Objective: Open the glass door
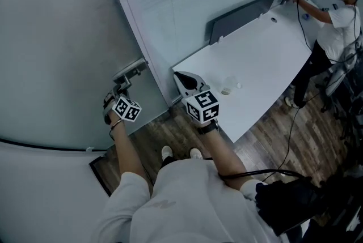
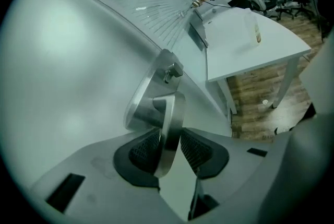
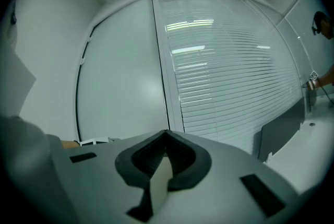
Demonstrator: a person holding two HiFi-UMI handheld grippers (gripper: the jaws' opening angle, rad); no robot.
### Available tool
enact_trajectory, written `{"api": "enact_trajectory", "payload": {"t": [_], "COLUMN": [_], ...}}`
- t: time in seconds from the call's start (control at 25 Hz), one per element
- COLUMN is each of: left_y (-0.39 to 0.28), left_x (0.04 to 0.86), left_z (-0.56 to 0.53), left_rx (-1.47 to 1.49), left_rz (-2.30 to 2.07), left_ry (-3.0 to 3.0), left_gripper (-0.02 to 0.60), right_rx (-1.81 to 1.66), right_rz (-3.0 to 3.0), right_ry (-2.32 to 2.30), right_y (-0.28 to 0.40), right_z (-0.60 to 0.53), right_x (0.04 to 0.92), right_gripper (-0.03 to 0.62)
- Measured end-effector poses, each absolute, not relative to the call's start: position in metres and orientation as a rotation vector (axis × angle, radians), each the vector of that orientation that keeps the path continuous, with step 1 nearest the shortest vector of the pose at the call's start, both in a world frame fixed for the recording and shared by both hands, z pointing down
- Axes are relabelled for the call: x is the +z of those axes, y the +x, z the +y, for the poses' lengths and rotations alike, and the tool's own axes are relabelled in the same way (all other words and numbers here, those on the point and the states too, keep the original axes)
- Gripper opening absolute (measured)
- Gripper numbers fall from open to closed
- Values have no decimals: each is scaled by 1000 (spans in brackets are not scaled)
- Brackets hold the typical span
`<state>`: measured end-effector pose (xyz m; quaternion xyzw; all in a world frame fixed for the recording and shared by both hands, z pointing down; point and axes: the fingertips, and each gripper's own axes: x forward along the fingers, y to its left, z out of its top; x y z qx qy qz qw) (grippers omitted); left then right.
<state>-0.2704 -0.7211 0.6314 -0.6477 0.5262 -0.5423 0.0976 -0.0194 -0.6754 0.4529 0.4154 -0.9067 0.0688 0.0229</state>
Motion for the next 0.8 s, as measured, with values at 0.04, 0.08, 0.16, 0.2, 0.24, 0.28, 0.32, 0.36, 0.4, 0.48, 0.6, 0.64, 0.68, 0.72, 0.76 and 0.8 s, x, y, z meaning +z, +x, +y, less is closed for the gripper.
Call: {"api": "enact_trajectory", "payload": {"t": [0.04, 0.08, 0.16, 0.2, 0.24, 0.28, 0.32, 0.36, 0.4, 0.48, 0.6, 0.64, 0.68, 0.72, 0.76, 0.8], "left_y": [-269, -268, -262, -259, -257, -255, -254, -253, -252, -248, -242, -241, -240, -240, -238, -237], "left_x": [630, 629, 627, 627, 626, 627, 628, 629, 628, 625, 625, 625, 625, 626, 626, 626], "left_z": [-718, -714, -711, -711, -710, -707, -702, -698, -693, -686, -676, -671, -667, -661, -656, -652], "left_rx": [-1619, -1625, -1621, -1619, -1618, -1621, -1626, -1628, -1627, -1613, -1616, -1628, -1639, -1647, -1652, -1656], "left_rz": [1559, 1563, 1570, 1570, 1568, 1566, 1563, 1562, 1564, 1578, 1587, 1586, 1589, 1595, 1602, 1606], "left_ry": [-1914, -1915, -1919, -1919, -1920, -1923, -1927, -1929, -1924, -1900, -1868, -1857, -1844, -1832, -1824, -1819], "left_gripper": [127, 127, 121, 121, 121, 121, 121, 121, 121, 121, 121, 121, 121, 121, 121, 122], "right_rx": [214, 216, 221, 223, 227, 234, 244, 254, 263, 283, 310, 313, 314, 313, 310, 306], "right_rz": [-2812, -2816, -2821, -2824, -2827, -2832, -2838, -2846, -2855, -2872, -2893, -2901, -2910, -2920, -2930, -2939], "right_ry": [1275, 1266, 1257, 1254, 1248, 1236, 1221, 1203, 1187, 1158, 1118, 1102, 1086, 1072, 1060, 1050], "right_y": [-16, -12, -3, 1, 5, 7, 8, 8, 7, 7, 1, -4, -8, -13, -17, -20], "right_z": [-671, -667, -660, -657, -655, -652, -649, -645, -642, -637, -632, -630, -627, -625, -622, -620], "right_x": [453, 453, 454, 455, 456, 459, 462, 464, 466, 469, 471, 471, 470, 469, 466, 464], "right_gripper": [3, 3, 3, 3, 3, 3, 3, 3, 3, 3, 3, 3, 3, 3, 3, 3]}}
